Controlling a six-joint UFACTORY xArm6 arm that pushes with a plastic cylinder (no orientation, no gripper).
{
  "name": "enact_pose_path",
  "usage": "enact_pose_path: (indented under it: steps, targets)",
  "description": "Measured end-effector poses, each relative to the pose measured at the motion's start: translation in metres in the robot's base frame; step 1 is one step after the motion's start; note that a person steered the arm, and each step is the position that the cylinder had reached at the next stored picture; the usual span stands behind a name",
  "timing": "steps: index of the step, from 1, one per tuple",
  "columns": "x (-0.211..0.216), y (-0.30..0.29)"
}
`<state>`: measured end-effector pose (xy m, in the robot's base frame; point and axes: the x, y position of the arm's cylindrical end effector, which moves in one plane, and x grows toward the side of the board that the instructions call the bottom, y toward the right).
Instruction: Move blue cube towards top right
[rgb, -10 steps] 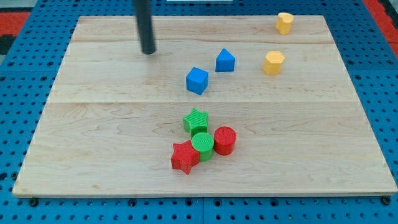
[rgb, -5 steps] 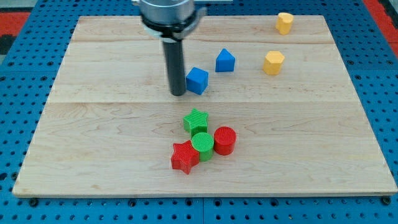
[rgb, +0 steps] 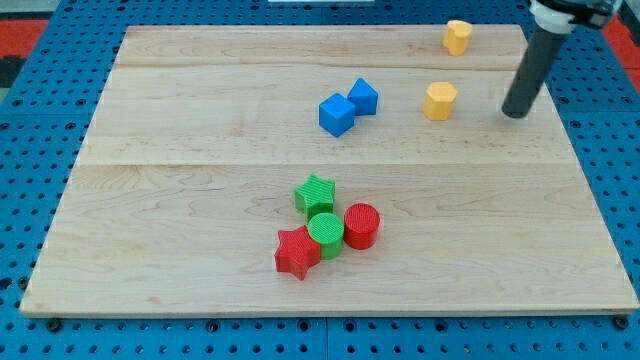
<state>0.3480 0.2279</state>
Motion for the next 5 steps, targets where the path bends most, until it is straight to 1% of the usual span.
enact_pose_path:
  steps: [1,2,3,4,5]
  targets:
    - [-0.012,-0.07]
    - [0.007,-0.141]
    - [0.013,-0.113]
    - [0.052,-0.079]
    - [0.055,-0.13]
